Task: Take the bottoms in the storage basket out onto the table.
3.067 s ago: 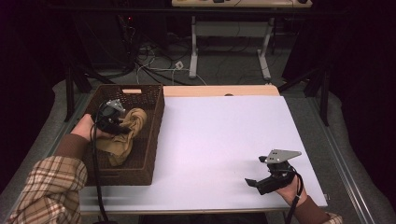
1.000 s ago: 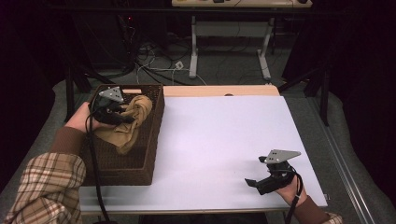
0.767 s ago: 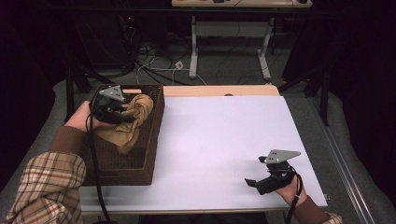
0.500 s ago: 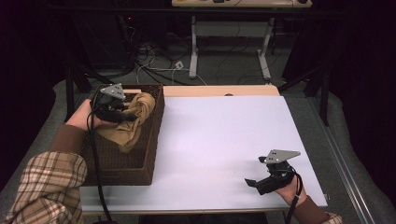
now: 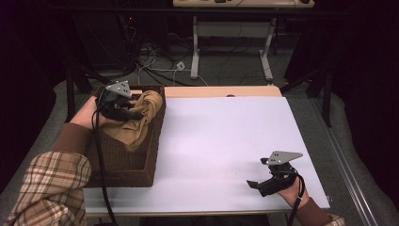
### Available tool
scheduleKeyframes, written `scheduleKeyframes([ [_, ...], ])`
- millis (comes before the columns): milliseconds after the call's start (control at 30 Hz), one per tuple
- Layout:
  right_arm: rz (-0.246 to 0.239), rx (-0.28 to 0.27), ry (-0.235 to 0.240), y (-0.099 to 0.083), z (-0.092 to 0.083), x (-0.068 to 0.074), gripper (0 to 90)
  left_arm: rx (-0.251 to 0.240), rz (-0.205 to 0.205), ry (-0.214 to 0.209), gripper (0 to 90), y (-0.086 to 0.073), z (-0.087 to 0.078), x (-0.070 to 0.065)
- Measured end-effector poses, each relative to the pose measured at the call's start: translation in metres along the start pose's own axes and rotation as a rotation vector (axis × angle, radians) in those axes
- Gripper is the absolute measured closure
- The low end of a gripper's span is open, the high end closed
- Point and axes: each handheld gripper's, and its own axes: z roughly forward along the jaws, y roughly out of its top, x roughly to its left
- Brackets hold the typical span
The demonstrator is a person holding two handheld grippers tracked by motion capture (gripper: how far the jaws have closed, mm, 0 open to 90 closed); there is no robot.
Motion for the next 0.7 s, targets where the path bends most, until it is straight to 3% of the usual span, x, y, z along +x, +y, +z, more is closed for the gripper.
scheduleKeyframes([
  [700,0.001,0.0,0.0,0.0,0.0,0.0,0.5,-0.03,0.007,-0.016,66.1,0.018,0.003,-0.005],
])
